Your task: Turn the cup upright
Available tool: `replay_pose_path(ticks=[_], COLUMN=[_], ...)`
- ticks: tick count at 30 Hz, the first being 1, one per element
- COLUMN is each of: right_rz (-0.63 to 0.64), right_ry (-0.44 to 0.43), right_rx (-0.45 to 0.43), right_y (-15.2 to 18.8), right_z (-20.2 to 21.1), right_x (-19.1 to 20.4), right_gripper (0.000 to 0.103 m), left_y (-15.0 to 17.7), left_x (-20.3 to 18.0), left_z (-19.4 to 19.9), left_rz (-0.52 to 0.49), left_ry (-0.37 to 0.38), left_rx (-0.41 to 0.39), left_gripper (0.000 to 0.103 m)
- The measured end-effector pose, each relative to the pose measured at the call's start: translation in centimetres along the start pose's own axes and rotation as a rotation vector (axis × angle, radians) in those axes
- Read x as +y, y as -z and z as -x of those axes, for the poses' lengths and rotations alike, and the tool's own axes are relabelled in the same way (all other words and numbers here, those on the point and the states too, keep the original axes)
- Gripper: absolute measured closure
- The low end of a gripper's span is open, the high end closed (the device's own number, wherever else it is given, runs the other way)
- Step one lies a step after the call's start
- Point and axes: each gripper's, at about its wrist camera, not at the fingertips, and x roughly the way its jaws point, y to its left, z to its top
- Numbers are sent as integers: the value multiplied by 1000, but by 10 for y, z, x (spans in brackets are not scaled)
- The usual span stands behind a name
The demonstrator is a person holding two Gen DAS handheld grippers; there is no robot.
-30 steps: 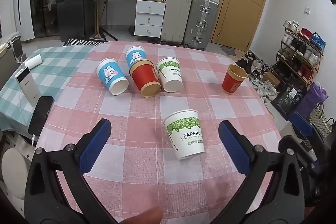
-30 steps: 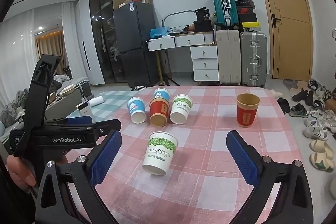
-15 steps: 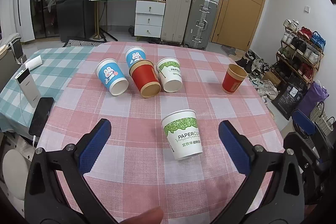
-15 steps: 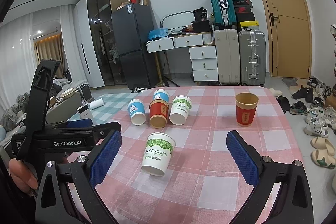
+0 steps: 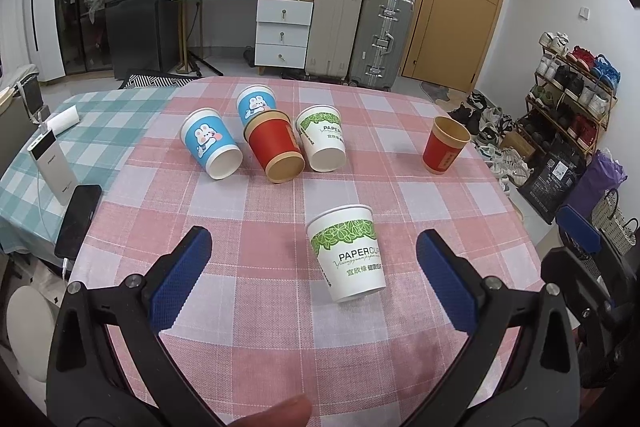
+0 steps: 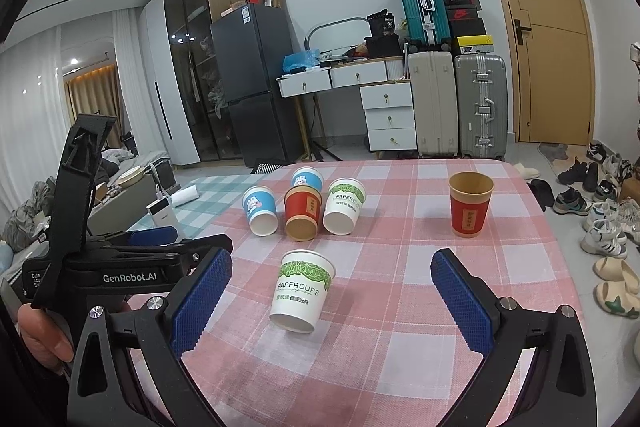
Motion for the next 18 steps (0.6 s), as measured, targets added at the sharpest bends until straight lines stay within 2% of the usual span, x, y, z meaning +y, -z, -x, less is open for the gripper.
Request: replay_pose_path(ticks=[18], right_rz=[-11], right_ry=[-8], right_rx=[-5], right_y=[0], right_z=[-2], right_x=[-2], right_gripper=[1], left_y=[4], left_x=[-1], left_z=[-4], left_rz=[-10], left_ry=[4], left_rx=[14], left_gripper=[1])
